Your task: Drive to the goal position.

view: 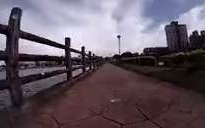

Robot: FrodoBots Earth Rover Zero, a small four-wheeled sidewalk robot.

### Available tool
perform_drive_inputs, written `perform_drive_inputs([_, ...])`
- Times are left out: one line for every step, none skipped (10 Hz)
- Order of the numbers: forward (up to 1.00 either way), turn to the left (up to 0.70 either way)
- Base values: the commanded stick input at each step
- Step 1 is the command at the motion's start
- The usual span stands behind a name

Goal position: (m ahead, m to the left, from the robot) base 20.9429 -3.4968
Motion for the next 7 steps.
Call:
perform_drive_inputs([0.70,-0.24])
perform_drive_inputs([0.70,-0.24])
perform_drive_inputs([0.70,-0.24])
perform_drive_inputs([0.70,-0.24])
perform_drive_inputs([0.70,-0.24])
perform_drive_inputs([0.70,-0.24])
perform_drive_inputs([0.70,-0.24])
